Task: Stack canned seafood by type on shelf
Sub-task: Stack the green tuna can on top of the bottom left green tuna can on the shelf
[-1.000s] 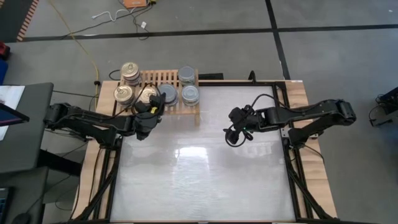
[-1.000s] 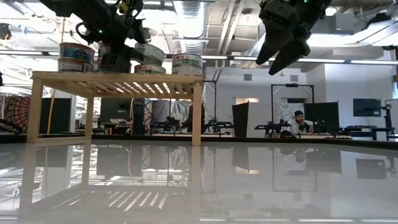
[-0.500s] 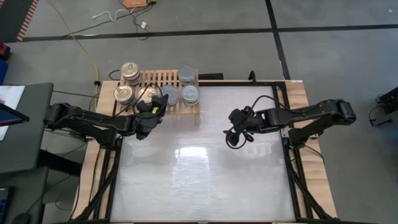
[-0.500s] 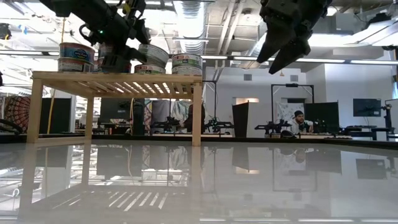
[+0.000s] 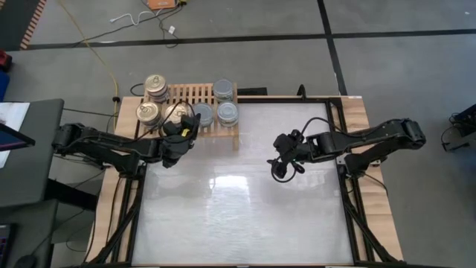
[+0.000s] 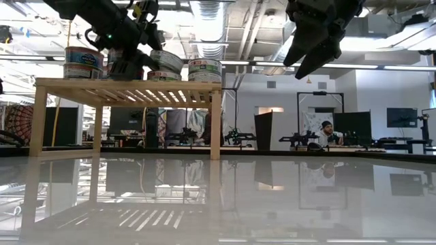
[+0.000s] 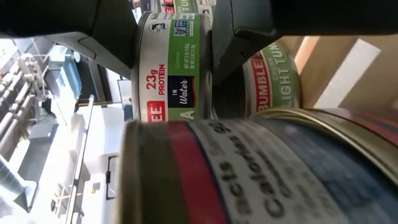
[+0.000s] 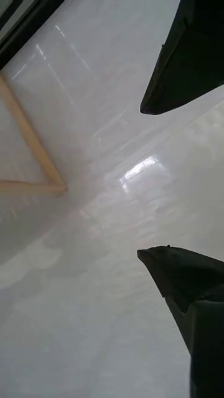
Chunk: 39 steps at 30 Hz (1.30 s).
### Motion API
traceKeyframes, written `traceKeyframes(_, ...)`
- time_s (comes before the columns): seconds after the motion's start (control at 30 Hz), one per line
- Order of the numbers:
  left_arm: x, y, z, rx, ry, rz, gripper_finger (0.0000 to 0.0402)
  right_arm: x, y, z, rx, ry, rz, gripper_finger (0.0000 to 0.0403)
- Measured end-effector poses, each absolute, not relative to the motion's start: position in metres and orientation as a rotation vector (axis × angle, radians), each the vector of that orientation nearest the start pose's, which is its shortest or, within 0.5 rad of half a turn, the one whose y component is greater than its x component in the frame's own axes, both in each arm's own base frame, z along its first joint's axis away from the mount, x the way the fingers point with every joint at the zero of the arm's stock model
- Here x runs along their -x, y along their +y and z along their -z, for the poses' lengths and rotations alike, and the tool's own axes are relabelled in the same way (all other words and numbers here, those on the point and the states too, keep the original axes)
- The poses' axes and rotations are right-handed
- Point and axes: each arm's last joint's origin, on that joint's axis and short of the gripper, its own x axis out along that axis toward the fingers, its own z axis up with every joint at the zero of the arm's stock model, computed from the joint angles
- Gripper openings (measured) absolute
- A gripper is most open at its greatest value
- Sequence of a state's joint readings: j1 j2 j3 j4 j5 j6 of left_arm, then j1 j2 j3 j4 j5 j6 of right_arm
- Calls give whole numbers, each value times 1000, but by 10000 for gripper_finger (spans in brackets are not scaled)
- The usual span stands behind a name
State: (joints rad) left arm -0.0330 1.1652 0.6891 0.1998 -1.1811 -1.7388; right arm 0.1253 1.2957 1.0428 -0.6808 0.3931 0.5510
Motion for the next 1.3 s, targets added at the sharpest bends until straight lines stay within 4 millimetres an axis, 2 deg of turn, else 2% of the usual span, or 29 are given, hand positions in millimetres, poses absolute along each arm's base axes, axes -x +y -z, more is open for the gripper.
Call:
traceKeyframes(0.17,-237,19,-264,1337,-765,-1025,163,-256,21,-278,-270,804,485,384)
traceKeyframes(0.77,-237,19,-265,1340,-766,-1017,269,-257,21,-279,-272,797,484,384)
traceKeyframes(0.97,-240,18,-270,1464,-807,-922,274,-257,21,-279,-272,798,484,384)
traceKeyframes(1.3,-241,17,-273,1435,-802,-910,274,-256,21,-278,-295,802,486,384)
